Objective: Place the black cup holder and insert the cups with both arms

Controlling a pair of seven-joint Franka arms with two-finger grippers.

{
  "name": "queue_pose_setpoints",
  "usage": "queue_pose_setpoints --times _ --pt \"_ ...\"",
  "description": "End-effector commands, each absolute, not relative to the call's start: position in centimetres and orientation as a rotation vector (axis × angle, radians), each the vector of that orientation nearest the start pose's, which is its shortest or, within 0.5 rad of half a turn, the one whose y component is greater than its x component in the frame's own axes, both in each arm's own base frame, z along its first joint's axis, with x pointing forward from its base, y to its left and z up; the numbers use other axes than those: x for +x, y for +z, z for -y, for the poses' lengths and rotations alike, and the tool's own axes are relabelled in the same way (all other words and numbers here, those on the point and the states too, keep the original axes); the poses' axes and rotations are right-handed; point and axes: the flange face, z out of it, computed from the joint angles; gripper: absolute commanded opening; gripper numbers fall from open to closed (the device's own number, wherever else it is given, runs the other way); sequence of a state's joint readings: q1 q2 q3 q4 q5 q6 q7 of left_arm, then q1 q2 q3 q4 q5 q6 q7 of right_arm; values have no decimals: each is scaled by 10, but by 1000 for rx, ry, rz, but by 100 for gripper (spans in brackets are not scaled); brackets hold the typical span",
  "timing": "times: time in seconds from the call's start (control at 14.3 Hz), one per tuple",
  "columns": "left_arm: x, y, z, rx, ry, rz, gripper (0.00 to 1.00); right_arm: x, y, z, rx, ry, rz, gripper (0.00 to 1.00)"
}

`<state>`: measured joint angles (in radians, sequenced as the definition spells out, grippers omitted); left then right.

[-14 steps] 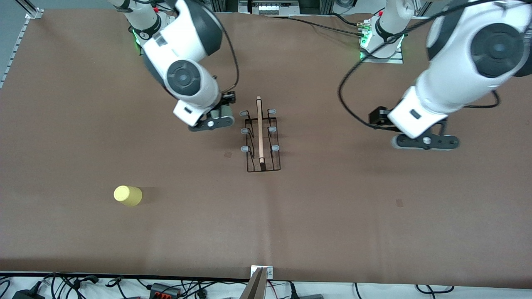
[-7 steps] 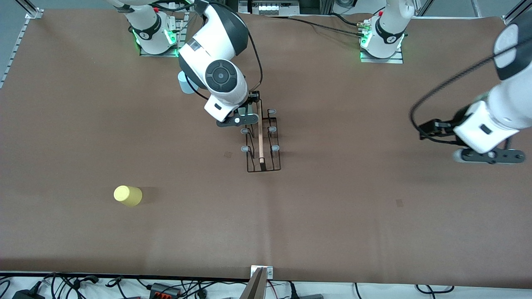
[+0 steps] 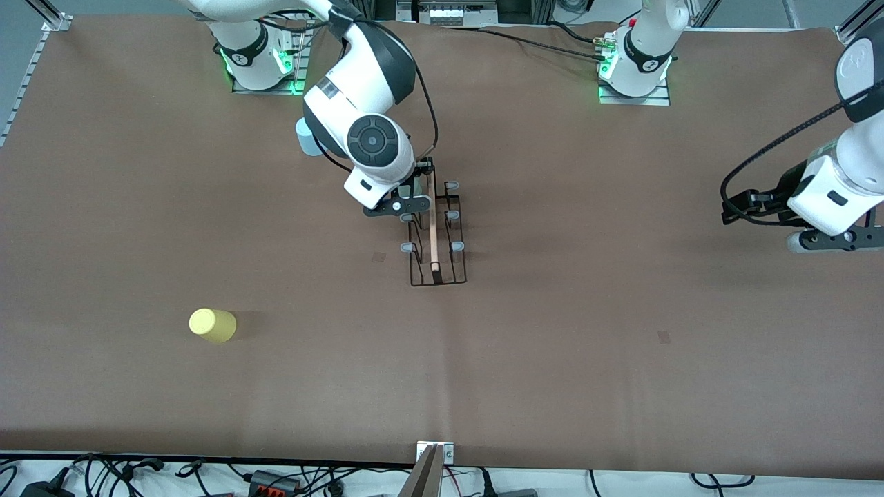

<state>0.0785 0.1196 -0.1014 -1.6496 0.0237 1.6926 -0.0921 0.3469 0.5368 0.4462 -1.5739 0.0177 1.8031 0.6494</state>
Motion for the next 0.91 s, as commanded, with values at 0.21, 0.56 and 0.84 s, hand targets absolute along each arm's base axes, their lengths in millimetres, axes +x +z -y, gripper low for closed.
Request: queue_pose_setpoints --times 0.21,0.56,0.84 --pt "585 536 10 -3115 83 93 100 491 313 -447 -3064 555 165 29" --pt "585 538 11 -3117 74 81 100 501 340 -442 -3054 504 112 100" --pt "587 541 13 -3117 69 79 100 556 404 -380 -3102 441 -128 100"
